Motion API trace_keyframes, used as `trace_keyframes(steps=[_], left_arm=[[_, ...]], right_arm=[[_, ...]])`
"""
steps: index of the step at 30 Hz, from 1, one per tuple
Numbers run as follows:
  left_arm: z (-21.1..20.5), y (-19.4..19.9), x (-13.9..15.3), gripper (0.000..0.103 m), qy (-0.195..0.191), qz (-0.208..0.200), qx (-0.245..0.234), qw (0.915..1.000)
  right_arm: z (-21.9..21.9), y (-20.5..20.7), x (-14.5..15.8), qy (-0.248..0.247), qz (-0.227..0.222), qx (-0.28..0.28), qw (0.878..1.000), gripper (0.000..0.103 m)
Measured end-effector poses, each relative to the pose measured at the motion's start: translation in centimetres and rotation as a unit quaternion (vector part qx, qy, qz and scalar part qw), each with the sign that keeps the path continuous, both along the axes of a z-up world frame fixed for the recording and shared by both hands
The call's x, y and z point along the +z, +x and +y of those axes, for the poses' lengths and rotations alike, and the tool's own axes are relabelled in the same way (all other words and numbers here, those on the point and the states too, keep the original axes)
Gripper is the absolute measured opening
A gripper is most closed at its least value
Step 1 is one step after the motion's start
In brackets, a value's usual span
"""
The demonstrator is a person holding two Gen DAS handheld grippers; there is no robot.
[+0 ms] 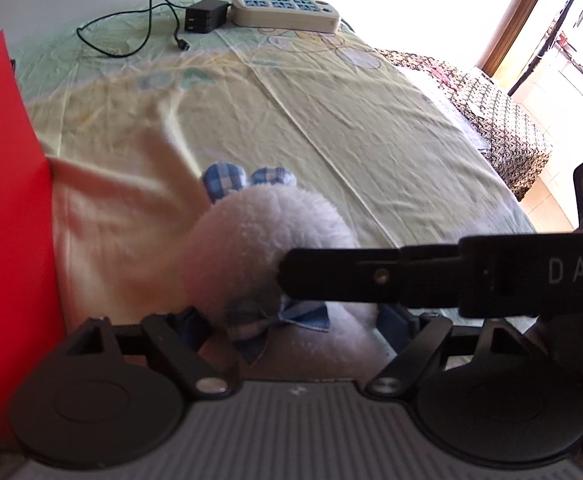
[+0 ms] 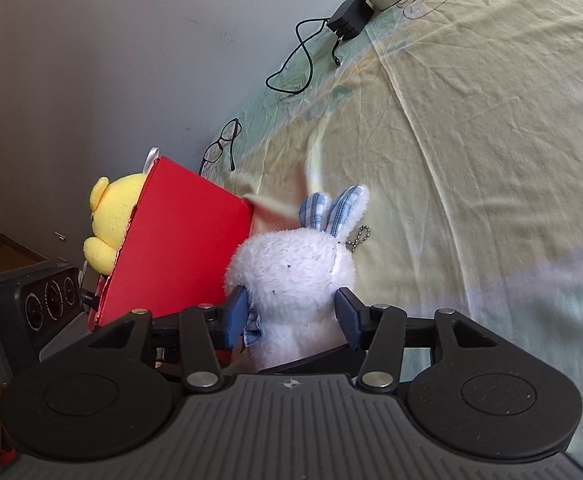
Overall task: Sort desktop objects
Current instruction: 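Lift the pale pink bunny plush with the right tool toward the box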
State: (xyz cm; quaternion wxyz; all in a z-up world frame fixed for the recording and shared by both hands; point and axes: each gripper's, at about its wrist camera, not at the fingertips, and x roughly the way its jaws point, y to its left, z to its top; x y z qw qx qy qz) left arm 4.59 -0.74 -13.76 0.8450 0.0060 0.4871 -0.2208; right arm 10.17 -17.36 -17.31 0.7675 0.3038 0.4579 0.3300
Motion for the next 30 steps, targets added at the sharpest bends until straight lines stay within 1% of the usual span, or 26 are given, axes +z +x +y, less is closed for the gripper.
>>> trace_keyframes(steps=[2, 4, 6, 7, 8, 11, 14, 19, 26, 30], left_arm=[[-0.1, 0.0, 0.1, 0.08, 0.007, -0.001, -0.003, 1.0], [-0.4, -0.3, 0.1, 0.078, 0.019, -0.003, -0.009, 0.9998], [-0.6, -0.5, 0.3, 0.075, 0.024, 0.0, -0.012, 0.9996], [-0.7, -0.5, 0.4, 0.074, 0.025, 0.003, -0.014, 0.9996], [-0.7, -0.6, 0.5, 0.071, 0.024, 0.007, -0.016, 0.9995], [-0.6, -1.0, 1.0, 0.07, 0.018, 0.018, -0.022, 0.9994], [-0.7, -2.2, 1.8, 0.07, 0.022, 0.009, -0.032, 0.9992], [-0.6, -3.4, 2.8, 0.07, 0.035, 0.006, -0.039, 0.9986], [1.2, -5.1, 5.1, 0.07, 0.041, -0.019, -0.069, 0.9966], [3.1, -6.0, 5.7, 0.07, 0.036, -0.009, -0.079, 0.9962]], right_arm=[[-0.1, 0.2, -0.4, 0.006, 0.01, -0.004, 1.0, 0.051], [-0.4, 0.3, -0.8, 0.018, 0.031, -0.006, 0.999, 0.051], [-0.6, 0.0, -0.8, 0.025, 0.039, -0.006, 0.999, 0.048], [-0.7, -0.2, -0.6, 0.023, 0.037, -0.005, 0.999, 0.047], [-0.7, -0.5, -0.3, 0.018, 0.033, -0.004, 0.999, 0.046], [-0.9, -1.4, 0.2, 0.014, 0.033, -0.006, 0.999, 0.046], [-1.1, -2.3, 0.8, 0.017, 0.032, -0.004, 0.999, 0.046], [-0.6, -3.6, 1.8, 0.012, 0.029, -0.001, 1.0, 0.046], [1.0, -6.0, 4.2, 0.006, 0.005, -0.014, 1.0, 0.046], [2.7, -7.8, 5.1, -0.002, 0.003, -0.029, 1.0, 0.046]])
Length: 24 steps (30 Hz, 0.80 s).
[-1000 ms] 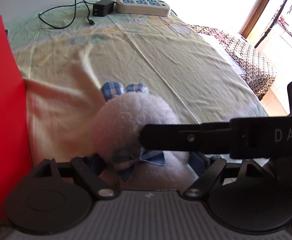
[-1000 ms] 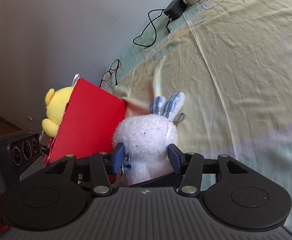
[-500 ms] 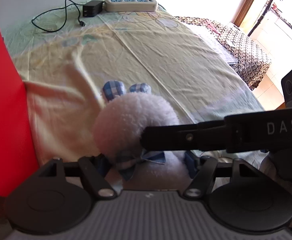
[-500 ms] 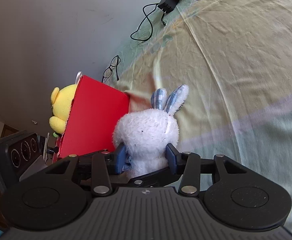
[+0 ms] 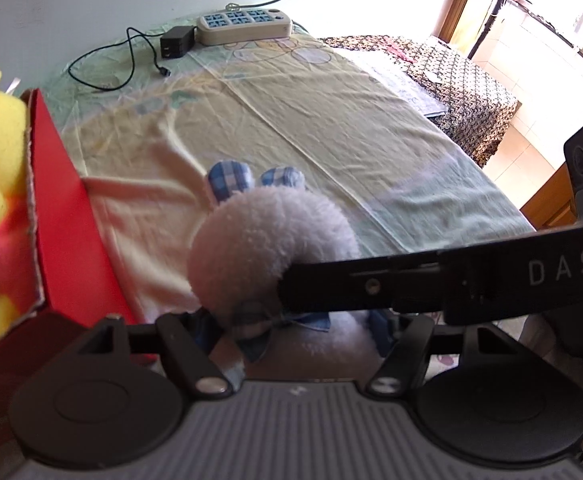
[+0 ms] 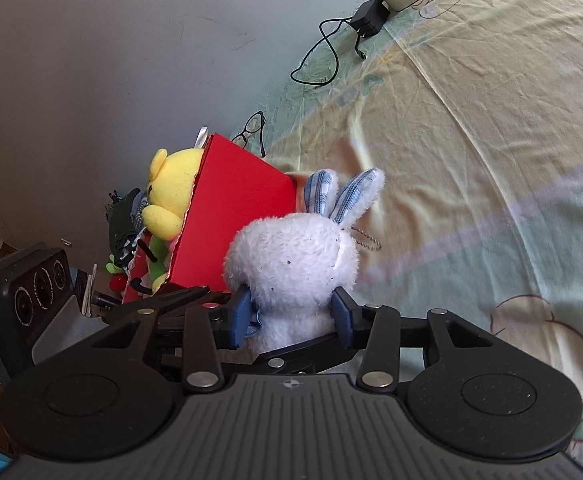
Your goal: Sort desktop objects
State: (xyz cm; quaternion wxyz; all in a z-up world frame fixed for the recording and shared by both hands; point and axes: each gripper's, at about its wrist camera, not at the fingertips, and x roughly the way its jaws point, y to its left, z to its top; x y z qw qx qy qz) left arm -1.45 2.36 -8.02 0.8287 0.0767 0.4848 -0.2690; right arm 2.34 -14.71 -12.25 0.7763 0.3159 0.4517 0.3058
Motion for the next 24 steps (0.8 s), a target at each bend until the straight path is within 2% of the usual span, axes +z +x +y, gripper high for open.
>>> trace_keyframes(steps=[9, 24], left_arm=[[4.9, -3.8, 0.8, 0.07, 0.001, -0.007, -0.014, 0.9999], [11.3, -8.0, 1.4, 0.07, 0.006, -0.01, 0.007, 0.9999]], right_arm=[[4.6, -4.6, 1.4, -0.013, -0.01, -0.013, 1.0, 0.046], [10.9, -9.8, 2.8, -0.043, -0.035, 0.0, 0.998, 0.047]])
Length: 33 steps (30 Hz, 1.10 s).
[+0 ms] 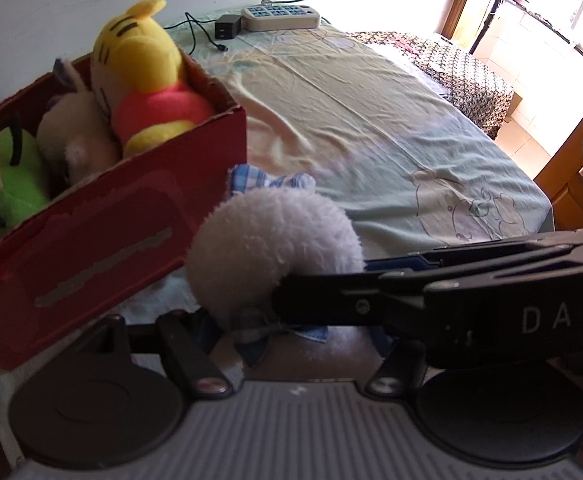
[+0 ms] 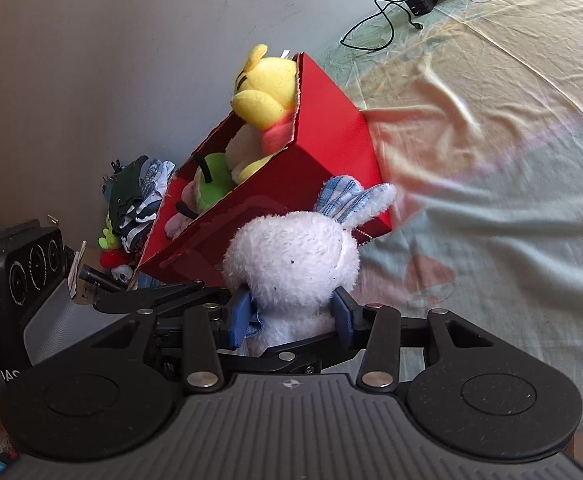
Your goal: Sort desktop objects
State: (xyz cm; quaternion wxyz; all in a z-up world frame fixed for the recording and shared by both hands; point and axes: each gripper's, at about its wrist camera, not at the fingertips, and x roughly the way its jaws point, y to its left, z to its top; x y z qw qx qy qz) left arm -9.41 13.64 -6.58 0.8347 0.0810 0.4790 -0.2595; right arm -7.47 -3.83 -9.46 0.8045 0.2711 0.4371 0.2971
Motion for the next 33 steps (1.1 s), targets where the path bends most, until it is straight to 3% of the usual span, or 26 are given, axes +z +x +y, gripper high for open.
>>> trace_keyframes(steps=[7, 16, 33], left_arm=[[2.7, -1.0, 0.2, 0.07, -0.002, 0.0, 0.025, 0.9997], [6.3, -1.9, 1.2, 0.07, 0.003, -0.012, 0.085, 0.9963], [7.6, -4.8, 5.5, 0.07, 0.015, -0.056, 0.208, 0.9764]], right_arm=[[2.6, -0.7, 0.2, -0.006, -0.006, 0.027, 1.0, 0.046], [6.2, 0.1, 1.1, -0.006, -0.021, 0.103, 0.994, 0.046], [8.5, 1.1, 4.7, 0.023, -0.065, 0.23, 0.971, 0.047]])
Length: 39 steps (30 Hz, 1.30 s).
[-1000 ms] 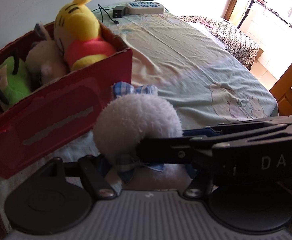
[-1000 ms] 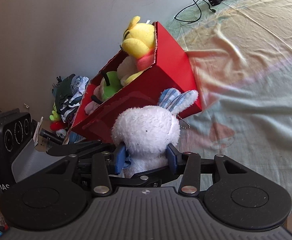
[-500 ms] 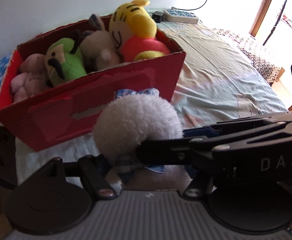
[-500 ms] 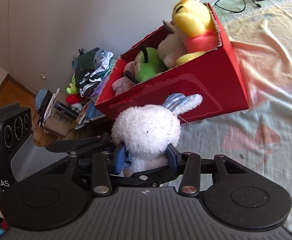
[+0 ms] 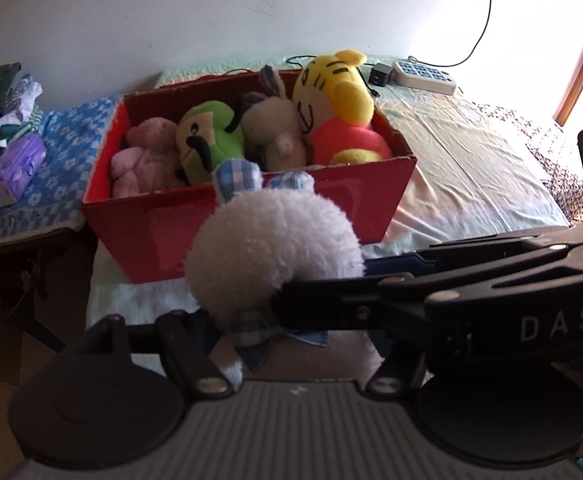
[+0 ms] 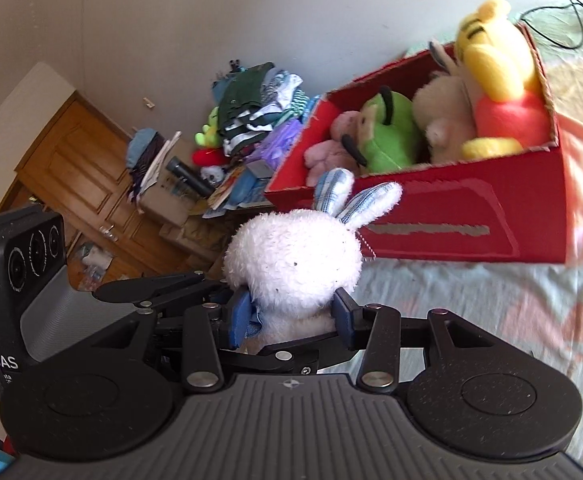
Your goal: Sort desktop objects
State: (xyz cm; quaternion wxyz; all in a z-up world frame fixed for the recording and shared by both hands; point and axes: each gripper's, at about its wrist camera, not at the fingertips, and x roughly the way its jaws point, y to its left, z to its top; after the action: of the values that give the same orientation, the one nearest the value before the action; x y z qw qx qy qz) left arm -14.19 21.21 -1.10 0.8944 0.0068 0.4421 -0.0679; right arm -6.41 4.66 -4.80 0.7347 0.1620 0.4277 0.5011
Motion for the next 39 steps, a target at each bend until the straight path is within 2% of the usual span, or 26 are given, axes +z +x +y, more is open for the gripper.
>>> trace_keyframes(steps=[9, 20, 30, 39], left_arm=[[-1.3, 1.3, 2.6, 0.07, -0.001, -0.052, 0.027, 0.9983], [-2.1, 5.3, 2.5, 0.07, -0.011, -0.055, 0.009, 0.9984], [0.4, 11.0, 1.6, 0.07, -0.064, -0.083, -0.031, 0.994], [2.7, 15.0, -1.7, 0.072, -0.126, -0.064, -0.057, 0.9884]], right_arm=[[-0.9, 1.9, 2.4, 0.026, -0.053, 0.004, 0.998, 0.047], [-1.5, 4.6, 2.3, 0.029, -0.064, -0.036, 0.997, 0.047], [0.9, 8.3, 2.9, -0.005, -0.104, -0.093, 0.99, 0.047], [3.7, 10.6, 1.2, -0.052, -0.111, -0.142, 0.982, 0.047]])
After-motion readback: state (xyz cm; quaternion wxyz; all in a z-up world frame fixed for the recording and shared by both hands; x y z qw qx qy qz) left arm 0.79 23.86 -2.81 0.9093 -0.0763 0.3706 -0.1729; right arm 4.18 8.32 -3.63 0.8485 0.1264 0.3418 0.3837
